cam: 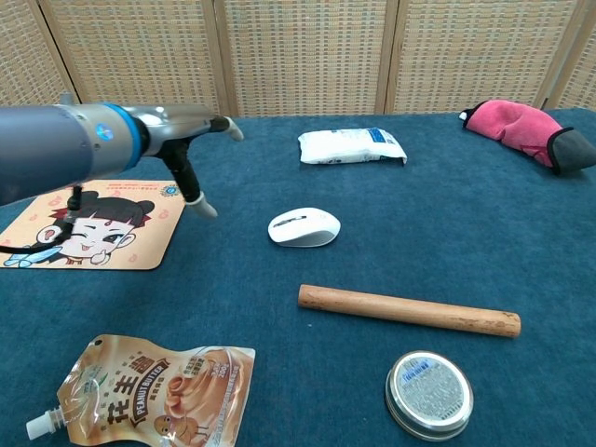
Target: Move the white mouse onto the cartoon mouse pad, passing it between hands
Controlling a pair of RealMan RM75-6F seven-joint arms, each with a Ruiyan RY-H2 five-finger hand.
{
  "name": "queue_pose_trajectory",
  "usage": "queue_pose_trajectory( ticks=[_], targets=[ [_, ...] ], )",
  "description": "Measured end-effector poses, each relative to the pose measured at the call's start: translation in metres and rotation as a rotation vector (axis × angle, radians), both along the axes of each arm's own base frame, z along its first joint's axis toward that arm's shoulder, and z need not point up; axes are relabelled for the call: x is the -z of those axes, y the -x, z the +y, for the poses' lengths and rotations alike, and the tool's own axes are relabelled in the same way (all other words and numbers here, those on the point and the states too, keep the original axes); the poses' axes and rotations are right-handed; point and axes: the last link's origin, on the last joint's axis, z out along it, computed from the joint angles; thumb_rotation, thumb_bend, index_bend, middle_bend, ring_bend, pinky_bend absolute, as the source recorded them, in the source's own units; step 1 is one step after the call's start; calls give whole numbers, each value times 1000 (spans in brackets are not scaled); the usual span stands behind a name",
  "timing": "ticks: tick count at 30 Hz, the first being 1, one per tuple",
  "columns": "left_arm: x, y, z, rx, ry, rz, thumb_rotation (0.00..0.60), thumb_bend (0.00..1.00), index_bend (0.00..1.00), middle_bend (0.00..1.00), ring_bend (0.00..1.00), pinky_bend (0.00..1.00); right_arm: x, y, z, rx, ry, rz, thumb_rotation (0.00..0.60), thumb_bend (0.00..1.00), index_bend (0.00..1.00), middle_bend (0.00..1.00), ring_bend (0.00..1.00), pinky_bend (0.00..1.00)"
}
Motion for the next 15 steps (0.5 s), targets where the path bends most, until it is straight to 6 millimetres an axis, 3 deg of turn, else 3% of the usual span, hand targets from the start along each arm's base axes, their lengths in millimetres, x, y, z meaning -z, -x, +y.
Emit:
queue_pose_trajectory(
  ticks=[9,15],
  targets=[
    [35,-41,11,-19,7,44,600,0,126,0,0,0,-7,5,-1,3,-3,-46,600,0,52,0,0,0],
    [51,-52,14,-26,4,72,600,0,175,0,0,0,-8,8,-2,7,-12,-63,600,0,52,0,0,0]
  ],
)
